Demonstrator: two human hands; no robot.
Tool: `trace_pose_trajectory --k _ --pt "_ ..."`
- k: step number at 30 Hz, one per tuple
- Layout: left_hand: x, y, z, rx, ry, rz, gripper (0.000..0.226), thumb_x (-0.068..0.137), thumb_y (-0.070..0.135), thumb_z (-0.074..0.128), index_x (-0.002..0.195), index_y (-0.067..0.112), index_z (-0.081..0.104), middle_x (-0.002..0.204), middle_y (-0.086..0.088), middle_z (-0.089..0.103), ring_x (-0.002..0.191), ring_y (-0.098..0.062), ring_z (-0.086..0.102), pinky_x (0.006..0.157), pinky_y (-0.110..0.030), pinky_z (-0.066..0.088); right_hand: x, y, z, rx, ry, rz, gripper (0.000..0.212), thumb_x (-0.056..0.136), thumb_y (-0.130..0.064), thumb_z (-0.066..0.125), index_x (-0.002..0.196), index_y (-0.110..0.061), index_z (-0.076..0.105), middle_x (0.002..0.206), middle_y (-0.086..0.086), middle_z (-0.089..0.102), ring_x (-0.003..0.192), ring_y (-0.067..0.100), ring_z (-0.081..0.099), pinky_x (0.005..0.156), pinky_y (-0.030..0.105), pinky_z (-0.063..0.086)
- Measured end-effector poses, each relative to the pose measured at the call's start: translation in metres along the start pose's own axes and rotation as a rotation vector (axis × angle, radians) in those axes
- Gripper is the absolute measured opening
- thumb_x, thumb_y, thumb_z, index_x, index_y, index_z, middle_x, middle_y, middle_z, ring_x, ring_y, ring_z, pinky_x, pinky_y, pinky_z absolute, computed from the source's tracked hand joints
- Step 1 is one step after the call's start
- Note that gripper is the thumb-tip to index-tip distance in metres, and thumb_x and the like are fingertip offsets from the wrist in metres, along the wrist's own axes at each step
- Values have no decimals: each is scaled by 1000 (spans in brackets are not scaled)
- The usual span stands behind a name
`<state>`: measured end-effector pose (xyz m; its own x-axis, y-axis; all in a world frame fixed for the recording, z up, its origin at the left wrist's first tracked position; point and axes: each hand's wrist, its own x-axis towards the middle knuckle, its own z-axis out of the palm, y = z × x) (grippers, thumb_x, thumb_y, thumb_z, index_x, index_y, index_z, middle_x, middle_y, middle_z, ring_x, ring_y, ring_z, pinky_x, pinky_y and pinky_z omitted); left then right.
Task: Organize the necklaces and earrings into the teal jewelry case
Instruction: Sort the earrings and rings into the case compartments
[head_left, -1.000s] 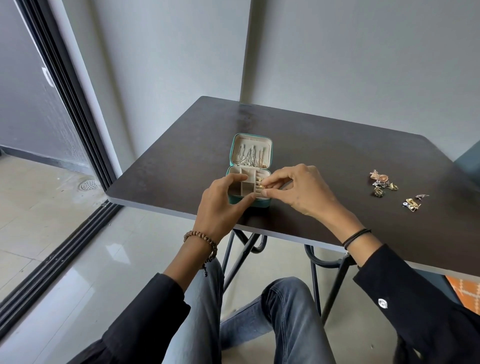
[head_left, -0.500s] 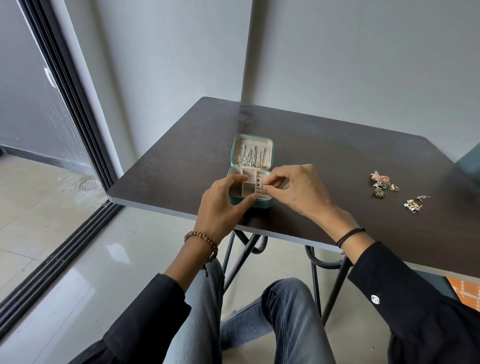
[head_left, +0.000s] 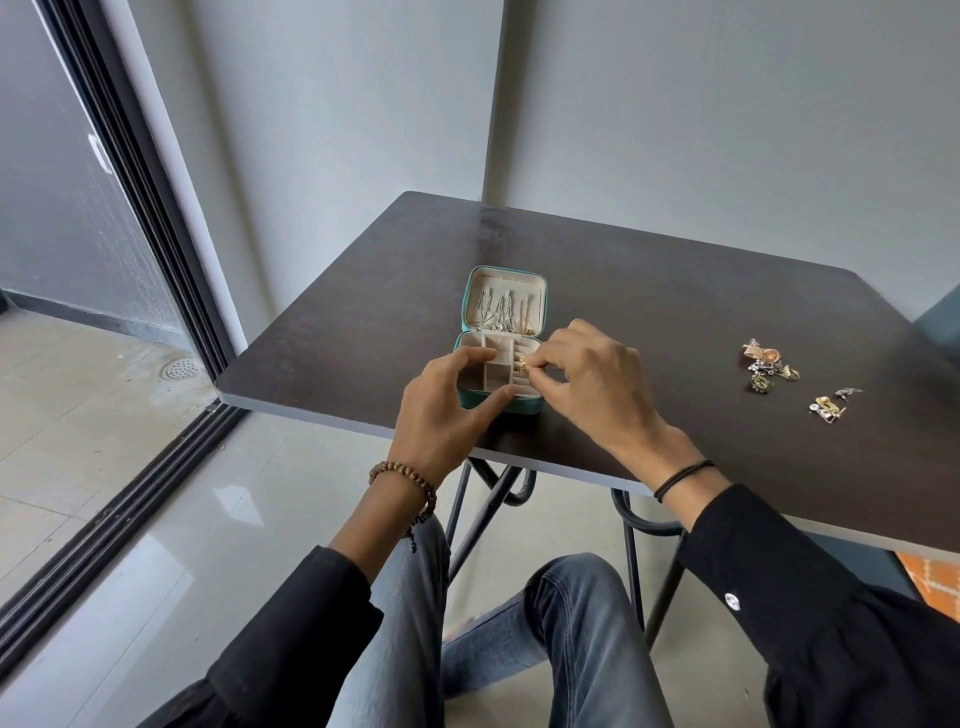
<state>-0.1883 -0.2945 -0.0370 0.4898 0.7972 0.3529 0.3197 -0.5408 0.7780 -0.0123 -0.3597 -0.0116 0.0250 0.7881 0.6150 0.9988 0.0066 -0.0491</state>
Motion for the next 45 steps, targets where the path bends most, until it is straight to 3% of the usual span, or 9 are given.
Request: trace_pose_trajectory --k 10,14,18,24,31,35,39,45 --pt "0 0 -1 3 -14 -3 46 86 35 74 127 18 61 125 -1 64 99 -3 53 77 -1 37 -9 0 -18 114 -142 13 13 91 -21 68 98 -23 79 100 -11 72 95 13 59 59 38 57" --pt "-1 2 -2 5 -7 -6 47 86 37 74 127 18 62 124 -1 65 100 -3 54 86 -14 44 -6 -2 -21 129 -202 47 18 93 -22 65 104 -23 79 106 -11 71 100 11 58 67 40 58" --pt "-2 4 -3 -1 -11 -12 47 85 37 74 127 18 62 124 0 65 99 -3 54 86 -14 43 -4 -2 -20 186 -240 118 18 94 -24 64 103 -22 79 110 -9 70 104 11 58 74 39 55" --pt "0 10 -6 26 -20 -4 46 85 32 76 126 18 62 128 0 65 101 -3 54 79 -4 39 -9 1 -16 301 -170 235 14 91 -24 67 102 -22 75 102 -9 68 91 5 63 79 40 59" --pt "7 25 -3 80 -5 14 36 86 37 74 118 21 67 123 0 69 101 -12 63 87 -28 54 -8 3 -20 386 -120 276 14 90 -22 69 103 -20 74 100 -11 71 87 0 66 81 33 59" --pt "12 37 7 147 7 57 33 87 40 72 115 24 69 120 -1 70 101 -17 64 94 -44 51 -9 9 -23 397 -90 277 12 91 -24 70 102 -21 74 97 -12 71 85 -1 66 79 26 58" --pt "22 52 22 196 -30 79 33 87 42 70 117 28 68 121 -2 69 112 -24 60 100 -46 47 -14 22 -33 379 -54 300 10 92 -23 68 100 -22 74 93 -12 72 84 0 66 76 19 54" --pt "38 83 62 225 -96 165 34 89 40 68 120 26 66 121 6 69 116 -18 60 106 -42 41 -34 62 -51 326 -31 376 12 91 -23 71 102 -19 75 93 -10 73 84 0 66 76 16 52"
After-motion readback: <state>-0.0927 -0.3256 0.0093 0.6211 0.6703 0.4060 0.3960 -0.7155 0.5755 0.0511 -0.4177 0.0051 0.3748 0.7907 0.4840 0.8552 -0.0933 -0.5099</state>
